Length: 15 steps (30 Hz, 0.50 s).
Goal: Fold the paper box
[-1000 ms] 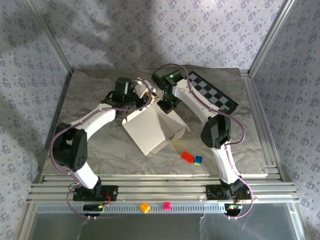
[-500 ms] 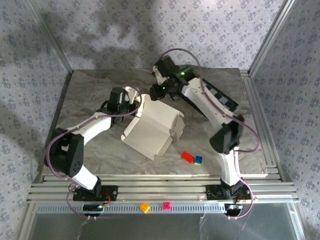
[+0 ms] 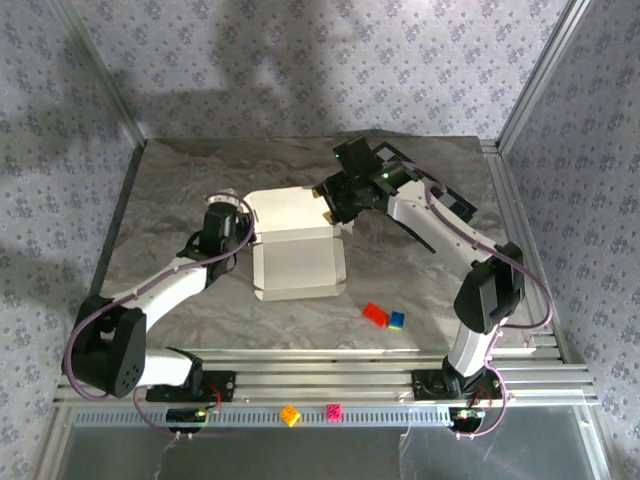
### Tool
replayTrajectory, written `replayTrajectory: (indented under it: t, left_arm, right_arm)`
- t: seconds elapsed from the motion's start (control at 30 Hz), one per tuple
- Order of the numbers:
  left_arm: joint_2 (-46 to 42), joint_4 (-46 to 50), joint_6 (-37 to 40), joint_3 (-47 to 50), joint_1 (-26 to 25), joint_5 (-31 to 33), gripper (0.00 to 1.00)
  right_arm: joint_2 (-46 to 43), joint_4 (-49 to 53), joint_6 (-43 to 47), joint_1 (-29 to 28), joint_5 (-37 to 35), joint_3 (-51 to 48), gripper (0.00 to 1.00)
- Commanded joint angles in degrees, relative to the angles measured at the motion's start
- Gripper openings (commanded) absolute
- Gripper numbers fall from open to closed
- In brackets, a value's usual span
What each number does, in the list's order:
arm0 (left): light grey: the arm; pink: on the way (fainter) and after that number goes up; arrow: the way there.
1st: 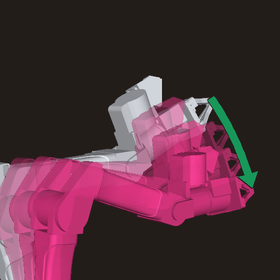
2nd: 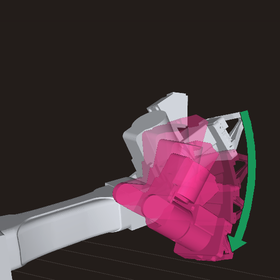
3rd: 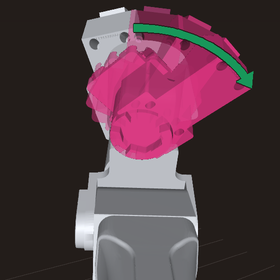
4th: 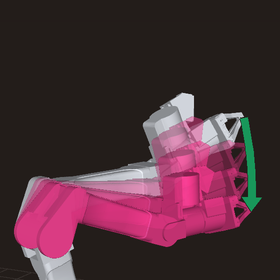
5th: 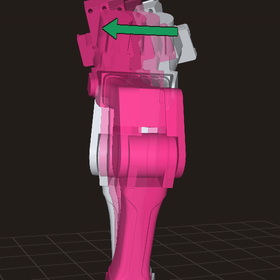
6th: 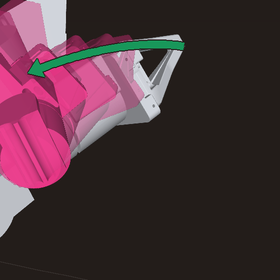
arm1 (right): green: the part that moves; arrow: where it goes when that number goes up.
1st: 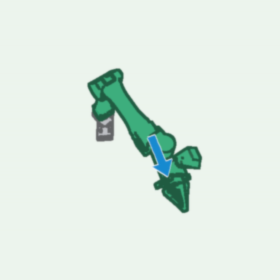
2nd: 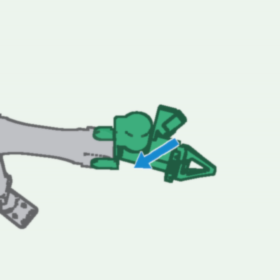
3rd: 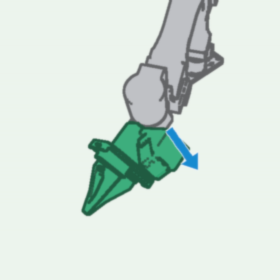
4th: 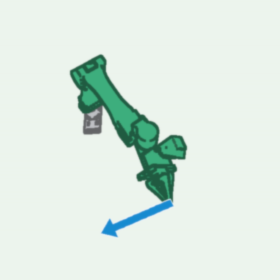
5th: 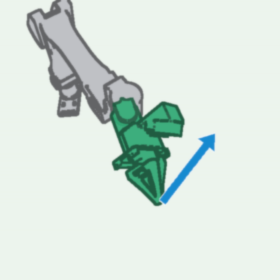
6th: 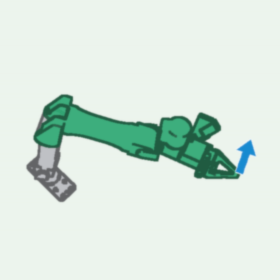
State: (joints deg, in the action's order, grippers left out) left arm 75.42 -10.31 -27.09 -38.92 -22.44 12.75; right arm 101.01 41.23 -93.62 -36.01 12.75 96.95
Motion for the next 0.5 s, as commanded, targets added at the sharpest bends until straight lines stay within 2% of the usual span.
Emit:
replayTrajectory:
  t: [0.0,0.17,0.47]
  left_arm:
    - [-2.0,-3.6,-4.6,0.9,-0.8,2.7,0.00]
    - [-2.3,-3.5,-3.5,0.9,-1.5,2.7,0.00]
    - [-1.6,-3.4,-1.7,0.5,-1.5,2.7,0.00]
  right_arm:
    - [2.1,-2.8,-15.1,-0.7,-0.6,2.9,0.53]
    - [8.9,-2.3,-13.4,-0.6,0.9,10.0,0.55]
    - [18.3,-3.9,-4.6,0.5,3.9,21.5,0.57]
